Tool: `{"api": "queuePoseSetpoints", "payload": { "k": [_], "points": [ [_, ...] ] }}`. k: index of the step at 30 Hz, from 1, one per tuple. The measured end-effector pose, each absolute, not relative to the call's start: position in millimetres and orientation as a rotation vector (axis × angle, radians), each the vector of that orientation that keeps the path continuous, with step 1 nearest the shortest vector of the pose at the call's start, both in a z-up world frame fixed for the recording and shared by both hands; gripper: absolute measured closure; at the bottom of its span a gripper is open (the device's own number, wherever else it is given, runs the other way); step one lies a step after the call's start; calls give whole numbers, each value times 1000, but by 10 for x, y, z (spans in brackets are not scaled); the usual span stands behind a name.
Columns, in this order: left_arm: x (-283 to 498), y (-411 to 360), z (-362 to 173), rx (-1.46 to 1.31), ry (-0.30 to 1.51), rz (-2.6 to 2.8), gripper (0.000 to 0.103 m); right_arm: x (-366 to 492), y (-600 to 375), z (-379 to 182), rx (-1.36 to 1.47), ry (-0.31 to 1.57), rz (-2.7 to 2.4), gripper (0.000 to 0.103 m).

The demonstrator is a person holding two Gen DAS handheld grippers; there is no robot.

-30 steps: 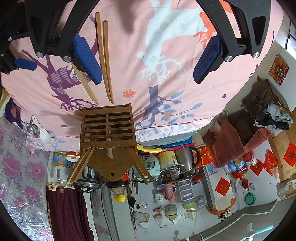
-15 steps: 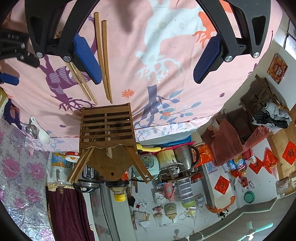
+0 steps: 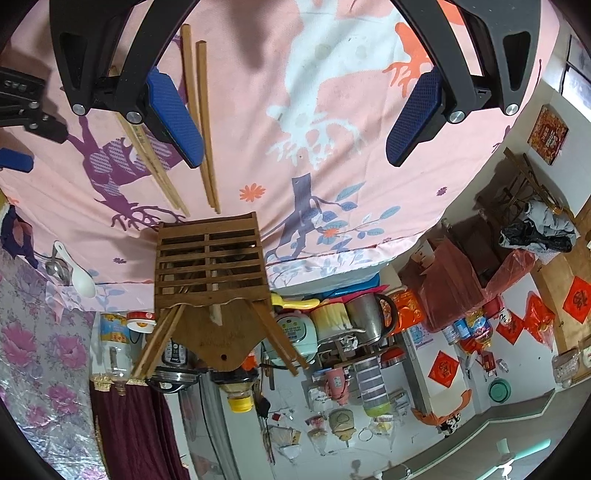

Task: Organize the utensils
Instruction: 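Lower both open tools toward the remaining loose chopsticks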

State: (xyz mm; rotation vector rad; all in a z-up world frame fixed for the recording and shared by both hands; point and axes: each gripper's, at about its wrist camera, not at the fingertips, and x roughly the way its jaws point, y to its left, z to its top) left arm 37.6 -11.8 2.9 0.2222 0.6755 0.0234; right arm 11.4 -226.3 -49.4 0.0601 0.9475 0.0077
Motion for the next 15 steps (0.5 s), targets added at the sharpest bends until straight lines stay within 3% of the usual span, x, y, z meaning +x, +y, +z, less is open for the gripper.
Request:
{"api": "queuePoseSetpoints", "payload": {
  "k": [7, 15],
  "points": [
    [641, 188, -72, 88, 815, 6, 6, 81, -2079, -532, 34, 976, 122, 43],
    [747, 317, -191, -1, 901, -24, 6, -24, -1762, -569, -50, 1003, 266, 46]
  ]
}}
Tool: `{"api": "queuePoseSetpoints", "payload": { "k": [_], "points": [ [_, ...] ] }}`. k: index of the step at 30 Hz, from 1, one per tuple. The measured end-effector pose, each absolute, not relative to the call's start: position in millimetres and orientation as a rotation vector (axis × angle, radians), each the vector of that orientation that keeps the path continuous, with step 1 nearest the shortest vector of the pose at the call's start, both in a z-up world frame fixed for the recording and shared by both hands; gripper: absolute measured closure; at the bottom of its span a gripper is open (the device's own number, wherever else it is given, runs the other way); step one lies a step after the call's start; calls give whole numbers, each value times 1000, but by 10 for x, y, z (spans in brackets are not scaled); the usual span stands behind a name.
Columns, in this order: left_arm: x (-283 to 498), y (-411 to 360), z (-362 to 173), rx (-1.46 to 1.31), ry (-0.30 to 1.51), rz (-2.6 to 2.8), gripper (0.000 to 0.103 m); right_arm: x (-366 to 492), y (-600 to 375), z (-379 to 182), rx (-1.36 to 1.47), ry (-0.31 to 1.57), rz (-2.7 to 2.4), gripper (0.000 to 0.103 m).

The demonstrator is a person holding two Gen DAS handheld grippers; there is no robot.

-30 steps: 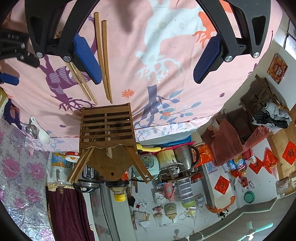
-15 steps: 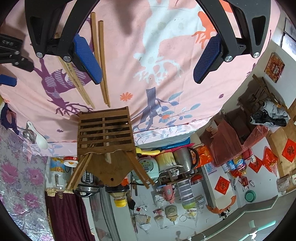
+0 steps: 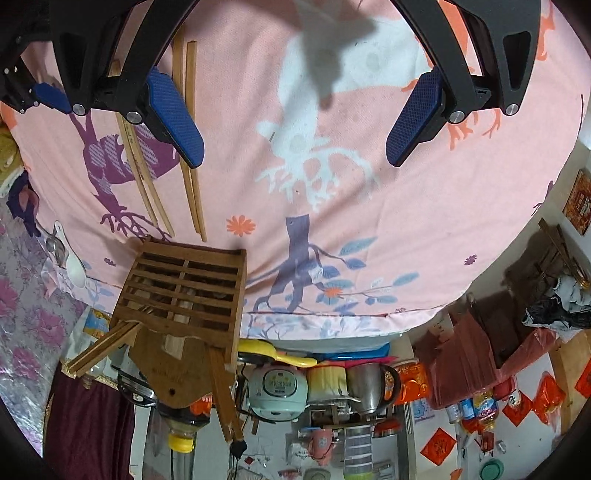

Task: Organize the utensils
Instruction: 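Lower both open tools toward the remaining loose chopsticks, then close the left tool on a chopstick while the right tool grasps another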

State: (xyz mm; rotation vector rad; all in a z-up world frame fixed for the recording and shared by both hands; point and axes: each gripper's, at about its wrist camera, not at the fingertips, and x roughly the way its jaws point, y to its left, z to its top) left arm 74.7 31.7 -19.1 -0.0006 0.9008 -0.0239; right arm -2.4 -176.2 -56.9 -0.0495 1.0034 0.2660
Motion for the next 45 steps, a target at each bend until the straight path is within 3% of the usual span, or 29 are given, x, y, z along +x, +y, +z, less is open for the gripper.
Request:
{"api": "queuePoseSetpoints", "payload": {
  "k": [13, 14, 16, 17, 26, 29, 45],
  "points": [
    [762, 257, -239, 42, 915, -25, 6, -48, -1693, -580, -146, 998, 257, 46],
    [764, 254, -242, 45, 916, -25, 6, -16, -1770, -588, -143, 999, 201, 48],
    [769, 244, -254, 51, 920, -31, 6, 44, -1967, -586, -60, 1011, 165, 64],
    [762, 234, -259, 57, 922, -41, 6, 65, -2053, -570, -10, 1009, 168, 65],
    [452, 186, -421, 144, 965, -143, 6, 177, -2481, -604, 240, 1013, 76, 62],
    [408, 174, -475, 135, 999, -200, 6, 174, -2545, -617, 325, 1018, 95, 56],
    [333, -142, -633, 316, 1004, -227, 7, 177, -2485, -624, 290, 1015, 89, 51]
  ]
}}
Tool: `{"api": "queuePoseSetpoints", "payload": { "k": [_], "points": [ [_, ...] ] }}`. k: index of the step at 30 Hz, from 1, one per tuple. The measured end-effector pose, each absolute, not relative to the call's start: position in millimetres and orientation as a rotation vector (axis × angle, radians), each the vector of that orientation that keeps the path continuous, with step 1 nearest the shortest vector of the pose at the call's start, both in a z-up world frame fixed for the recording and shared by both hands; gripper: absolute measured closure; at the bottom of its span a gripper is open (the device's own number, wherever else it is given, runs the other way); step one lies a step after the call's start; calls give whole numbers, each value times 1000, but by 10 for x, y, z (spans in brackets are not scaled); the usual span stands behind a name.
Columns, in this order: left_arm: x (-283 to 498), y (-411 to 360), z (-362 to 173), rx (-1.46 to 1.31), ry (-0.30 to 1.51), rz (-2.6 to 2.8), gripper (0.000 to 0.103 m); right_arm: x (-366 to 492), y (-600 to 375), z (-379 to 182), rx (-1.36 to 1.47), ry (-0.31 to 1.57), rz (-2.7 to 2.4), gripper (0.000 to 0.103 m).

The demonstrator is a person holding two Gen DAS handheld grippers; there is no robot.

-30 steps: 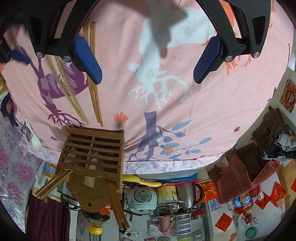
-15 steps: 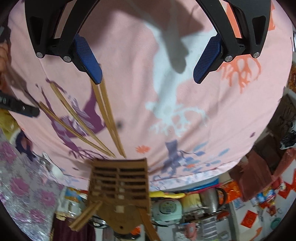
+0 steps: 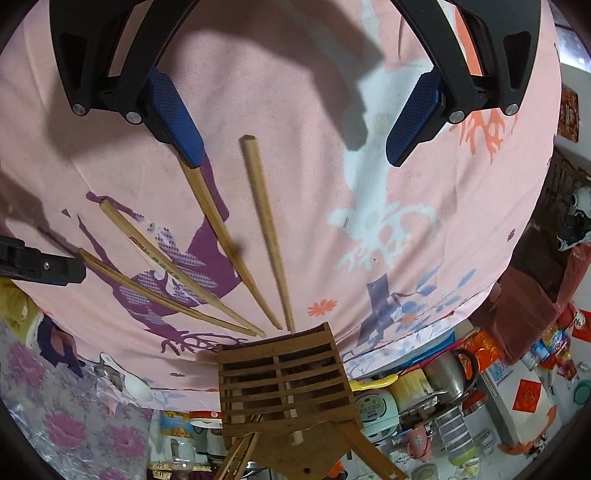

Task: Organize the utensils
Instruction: 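Close the left tool on a chopstick while the right tool grasps another, then lift both held chopsticks and carry them over the wooden holder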

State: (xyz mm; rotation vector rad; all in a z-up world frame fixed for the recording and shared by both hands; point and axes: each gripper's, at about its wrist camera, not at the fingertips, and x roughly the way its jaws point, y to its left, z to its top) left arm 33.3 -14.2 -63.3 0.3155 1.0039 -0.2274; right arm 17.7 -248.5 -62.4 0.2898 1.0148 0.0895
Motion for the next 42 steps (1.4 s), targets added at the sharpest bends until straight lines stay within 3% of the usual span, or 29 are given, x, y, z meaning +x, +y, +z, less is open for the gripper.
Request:
{"api": "queuePoseSetpoints", "payload": {
  "k": [1, 3, 4, 5, 6, 14, 16, 18, 20, 36, 42],
  "points": [
    [361, -81, -627, 293, 1008, -207, 10, 178, -2482, -626, 286, 1013, 89, 51],
    [415, 56, -606, 230, 1024, -195, 38, 175, -2481, -623, 279, 1011, 87, 51],
    [437, 106, -602, 206, 1030, -193, 45, 174, -2477, -620, 276, 1009, 87, 51],
    [461, 158, -597, 180, 1036, -187, 60, 171, -2474, -616, 273, 1007, 87, 51],
    [470, 177, -597, 170, 1038, -185, 67, 168, -2466, -610, 266, 1005, 88, 51],
    [369, -106, -618, 322, 973, -188, 77, 132, -2259, -600, 156, 1001, 130, 53],
    [404, -37, -611, 268, 992, -212, 79, 125, -2174, -636, 102, 1015, 135, 63],
    [423, -3, -607, 225, 1010, -250, 97, 122, -2122, -650, 58, 1017, 125, 72],
    [420, -15, -607, 224, 1011, -259, 97, 121, -2127, -650, 64, 1019, 148, 94],
    [364, 16, -465, 193, 958, -279, 98, 108, -2115, -634, 71, 1013, 166, 96],
    [286, 126, -108, 133, 892, -262, 98, 8, -2205, -332, 112, 874, 159, 97]
  ]
}}
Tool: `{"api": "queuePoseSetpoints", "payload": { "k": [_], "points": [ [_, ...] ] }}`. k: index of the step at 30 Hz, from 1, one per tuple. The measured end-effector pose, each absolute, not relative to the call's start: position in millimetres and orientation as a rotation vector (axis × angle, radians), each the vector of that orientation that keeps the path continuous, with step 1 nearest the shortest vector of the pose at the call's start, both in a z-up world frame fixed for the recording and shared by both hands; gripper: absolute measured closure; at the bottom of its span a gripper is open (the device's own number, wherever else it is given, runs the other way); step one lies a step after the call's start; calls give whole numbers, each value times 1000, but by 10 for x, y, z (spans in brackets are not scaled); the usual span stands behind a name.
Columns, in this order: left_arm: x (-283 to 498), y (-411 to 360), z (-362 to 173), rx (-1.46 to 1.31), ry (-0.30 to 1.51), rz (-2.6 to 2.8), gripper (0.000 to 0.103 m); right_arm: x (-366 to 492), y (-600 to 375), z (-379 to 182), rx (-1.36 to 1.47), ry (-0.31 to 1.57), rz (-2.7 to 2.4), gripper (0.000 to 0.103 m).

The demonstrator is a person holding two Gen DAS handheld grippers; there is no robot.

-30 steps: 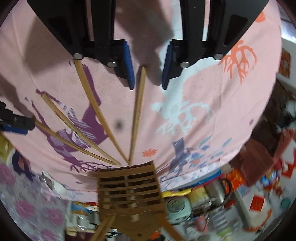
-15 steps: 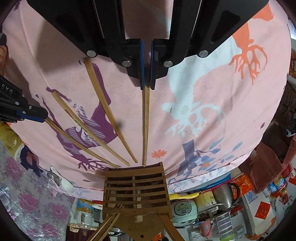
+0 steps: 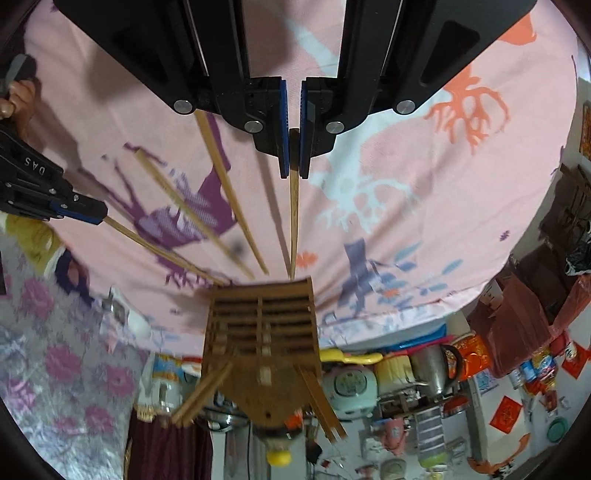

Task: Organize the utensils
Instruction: 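Lift both held chopsticks and carry them over the wooden holder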

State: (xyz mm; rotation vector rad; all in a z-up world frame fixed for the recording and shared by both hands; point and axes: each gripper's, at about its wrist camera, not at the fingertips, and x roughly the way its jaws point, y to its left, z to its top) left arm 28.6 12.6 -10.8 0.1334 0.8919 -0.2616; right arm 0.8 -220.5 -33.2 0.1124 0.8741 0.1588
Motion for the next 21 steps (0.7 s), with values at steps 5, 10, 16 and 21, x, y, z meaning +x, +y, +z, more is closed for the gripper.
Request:
{"api": "queuePoseSetpoints", "payload": {
  "k": [5, 10, 16, 21],
  "points": [
    [295, 165, 387, 109, 816, -268, 98, -74, -2261, 100, 144, 752, 152, 97],
    [356, 94, 842, 86, 747, -295, 98, -132, -2195, 610, 112, 644, 159, 97],
    [440, -38, 949, 82, 778, -340, 98, -65, -2022, 760, 52, 625, 160, 97],
    [535, -12, 1000, 73, 791, -342, 98, -14, -2055, 810, 78, 620, 170, 97]
  ]
}}
